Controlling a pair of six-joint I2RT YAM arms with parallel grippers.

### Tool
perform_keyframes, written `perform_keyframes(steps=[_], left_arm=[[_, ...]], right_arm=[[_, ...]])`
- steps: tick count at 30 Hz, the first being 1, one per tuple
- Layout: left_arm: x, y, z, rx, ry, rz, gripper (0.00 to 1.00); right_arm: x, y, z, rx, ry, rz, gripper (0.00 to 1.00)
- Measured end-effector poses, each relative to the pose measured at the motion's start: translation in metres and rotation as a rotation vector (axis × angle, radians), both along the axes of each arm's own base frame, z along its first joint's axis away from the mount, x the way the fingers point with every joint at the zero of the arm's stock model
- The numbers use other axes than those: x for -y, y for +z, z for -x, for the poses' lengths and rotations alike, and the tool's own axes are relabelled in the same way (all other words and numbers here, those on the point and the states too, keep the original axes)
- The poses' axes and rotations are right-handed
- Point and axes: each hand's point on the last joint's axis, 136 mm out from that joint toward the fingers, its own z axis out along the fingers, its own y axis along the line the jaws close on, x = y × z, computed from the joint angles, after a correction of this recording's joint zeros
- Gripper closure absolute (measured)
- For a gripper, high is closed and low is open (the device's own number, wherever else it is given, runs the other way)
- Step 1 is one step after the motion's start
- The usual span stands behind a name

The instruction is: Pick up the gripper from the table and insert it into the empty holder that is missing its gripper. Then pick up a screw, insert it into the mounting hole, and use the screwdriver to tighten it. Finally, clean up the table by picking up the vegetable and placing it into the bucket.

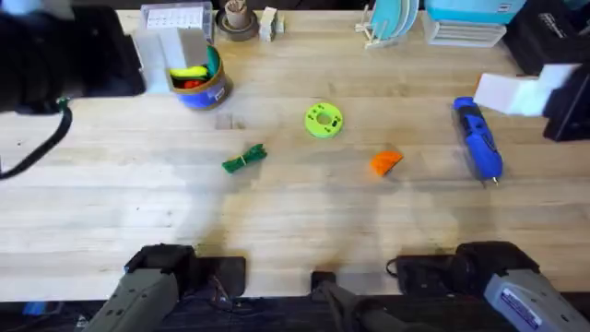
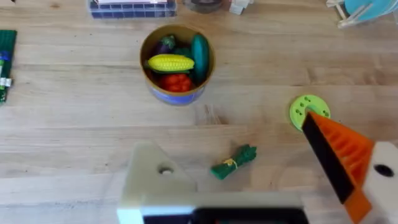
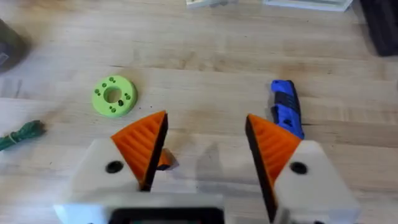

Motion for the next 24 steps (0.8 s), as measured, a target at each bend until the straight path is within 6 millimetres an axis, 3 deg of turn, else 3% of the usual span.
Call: perform_keyframes(steps=[5, 14, 18, 24], left_arm=[[0.006, -0.014, -0.009, -0.081, -0.026, 0.023, 0.008], [0.039, -0.039, -0.014, -0.217, -0.164, 0.155, 0.006], [0.051, -0.068, -0.016, -0.298, -0.2, 0.133, 0.006], [0.084, -0.136, -0.007, -0.371, -0.312, -0.002, 0.006]], right_arm=[[0.0, -0.005, -0.001, -0.036, 0.0, 0.0, 0.18], [0.0, -0.005, 0.0, -0.033, 0.0, 0.0, 0.179], [0.0, -0.005, 0.0, -0.033, 0.0, 0.001, 0.179], [0.0, -0.005, 0.0, -0.033, 0.0, 0.001, 0.179]])
